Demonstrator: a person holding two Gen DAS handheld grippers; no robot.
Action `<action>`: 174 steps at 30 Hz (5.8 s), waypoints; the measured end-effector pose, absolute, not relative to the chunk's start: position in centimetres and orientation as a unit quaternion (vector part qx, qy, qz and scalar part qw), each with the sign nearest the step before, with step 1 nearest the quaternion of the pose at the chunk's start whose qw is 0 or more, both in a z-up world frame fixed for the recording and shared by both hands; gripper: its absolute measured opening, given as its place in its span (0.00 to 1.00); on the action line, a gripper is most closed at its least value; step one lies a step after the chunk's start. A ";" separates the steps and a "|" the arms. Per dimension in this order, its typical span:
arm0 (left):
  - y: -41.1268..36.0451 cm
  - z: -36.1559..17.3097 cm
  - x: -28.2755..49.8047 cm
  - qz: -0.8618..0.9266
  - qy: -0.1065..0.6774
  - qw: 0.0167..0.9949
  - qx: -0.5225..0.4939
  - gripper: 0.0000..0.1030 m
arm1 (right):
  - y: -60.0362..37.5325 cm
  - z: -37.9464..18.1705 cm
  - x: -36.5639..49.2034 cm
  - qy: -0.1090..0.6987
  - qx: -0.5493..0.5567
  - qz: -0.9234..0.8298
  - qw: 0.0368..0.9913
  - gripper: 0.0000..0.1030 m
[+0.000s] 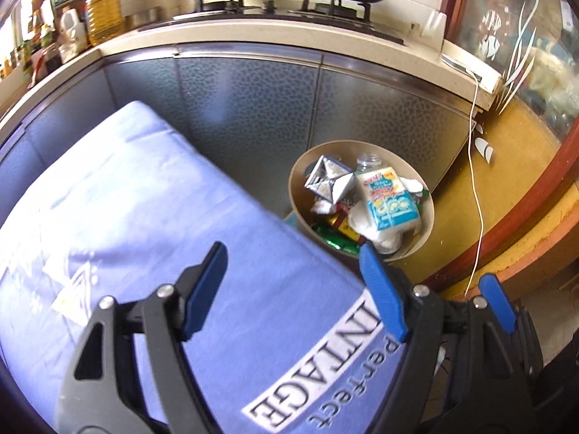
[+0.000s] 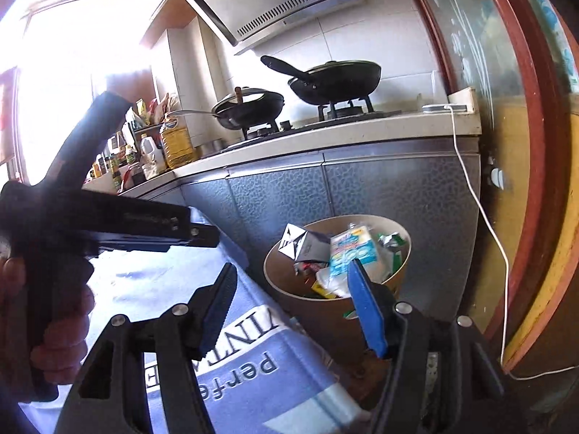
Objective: Collect trash
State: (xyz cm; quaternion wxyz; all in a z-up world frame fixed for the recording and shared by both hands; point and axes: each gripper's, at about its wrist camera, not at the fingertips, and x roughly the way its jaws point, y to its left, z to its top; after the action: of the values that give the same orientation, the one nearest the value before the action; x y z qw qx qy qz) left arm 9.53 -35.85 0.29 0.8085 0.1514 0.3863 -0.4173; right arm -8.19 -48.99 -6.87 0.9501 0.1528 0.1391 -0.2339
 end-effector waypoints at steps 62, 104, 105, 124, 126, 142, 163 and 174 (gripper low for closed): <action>-18.6 3.7 -5.1 -0.370 0.258 0.886 0.110 0.94 | -41.7 -1.7 -16.0 0.205 0.193 -0.234 0.930 0.86; -21.6 2.4 5.7 -0.314 0.317 0.886 0.125 0.94 | -43.9 -4.2 -8.1 0.238 0.193 -0.270 0.913 0.86; -21.6 2.5 5.6 -0.314 0.315 0.887 0.127 0.94 | -43.8 -4.1 -8.1 0.237 0.193 -0.269 0.913 0.86; -21.6 3.1 3.9 -0.314 0.305 0.890 0.131 0.94 | -44.0 -2.6 -9.3 0.219 0.203 -0.260 0.918 0.86; -21.5 3.2 3.8 -0.314 0.301 0.890 0.133 0.94 | -44.0 -2.6 -9.3 0.220 0.208 -0.259 0.917 0.86; -21.5 3.3 3.4 -0.294 0.291 0.899 0.147 0.94 | -43.7 -2.1 -9.2 0.216 0.209 -0.250 0.921 0.86; -21.4 3.0 2.9 -0.287 0.302 0.896 0.156 0.94 | -43.3 -2.2 -9.1 0.219 0.210 -0.246 0.921 0.86; -21.2 3.1 2.7 -0.278 0.294 0.901 0.157 0.94 | -43.1 -2.7 -9.1 0.223 0.212 -0.245 0.920 0.86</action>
State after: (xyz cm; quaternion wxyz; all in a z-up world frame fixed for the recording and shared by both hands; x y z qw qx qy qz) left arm 2.72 -21.15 3.11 0.9008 0.1568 0.2939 -0.2784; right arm -9.07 -43.10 -2.67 0.9196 0.2117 0.2228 -0.2446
